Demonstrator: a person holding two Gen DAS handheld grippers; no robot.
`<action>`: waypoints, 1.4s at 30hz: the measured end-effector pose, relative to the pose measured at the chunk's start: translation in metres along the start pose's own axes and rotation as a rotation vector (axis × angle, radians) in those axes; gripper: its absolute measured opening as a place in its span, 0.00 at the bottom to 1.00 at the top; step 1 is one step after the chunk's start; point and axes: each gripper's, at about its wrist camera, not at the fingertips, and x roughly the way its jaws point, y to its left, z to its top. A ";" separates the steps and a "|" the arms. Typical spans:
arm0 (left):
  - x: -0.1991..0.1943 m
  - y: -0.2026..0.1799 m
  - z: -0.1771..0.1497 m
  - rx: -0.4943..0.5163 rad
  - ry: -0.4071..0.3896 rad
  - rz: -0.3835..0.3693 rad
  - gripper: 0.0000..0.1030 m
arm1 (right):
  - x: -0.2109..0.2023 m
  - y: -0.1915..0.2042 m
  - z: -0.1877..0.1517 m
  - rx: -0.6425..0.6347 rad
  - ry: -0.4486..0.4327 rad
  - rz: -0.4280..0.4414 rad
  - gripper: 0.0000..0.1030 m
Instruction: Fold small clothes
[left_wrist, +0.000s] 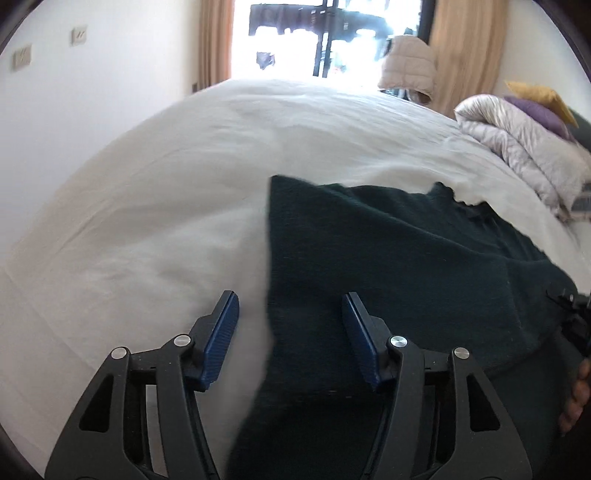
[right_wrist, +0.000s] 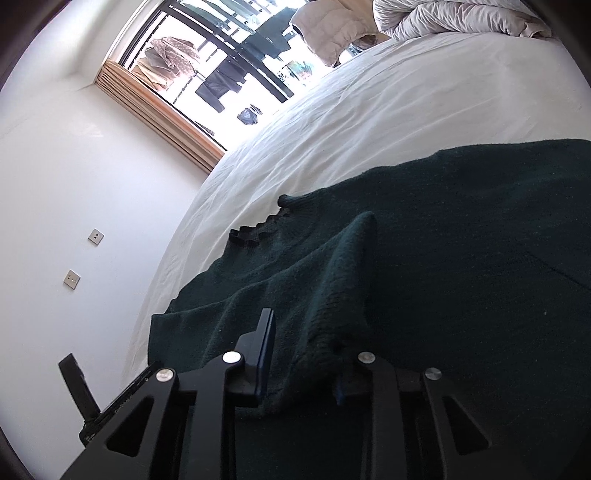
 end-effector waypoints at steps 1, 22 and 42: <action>0.000 0.012 0.001 -0.038 -0.005 0.007 0.57 | 0.000 0.004 0.000 -0.008 -0.001 0.006 0.28; -0.063 -0.002 0.003 0.099 -0.198 0.411 0.63 | -0.013 0.006 -0.015 -0.028 0.000 -0.075 0.50; -0.008 -0.036 -0.008 0.291 -0.051 0.394 0.81 | 0.015 -0.001 0.011 -0.014 0.029 -0.077 0.38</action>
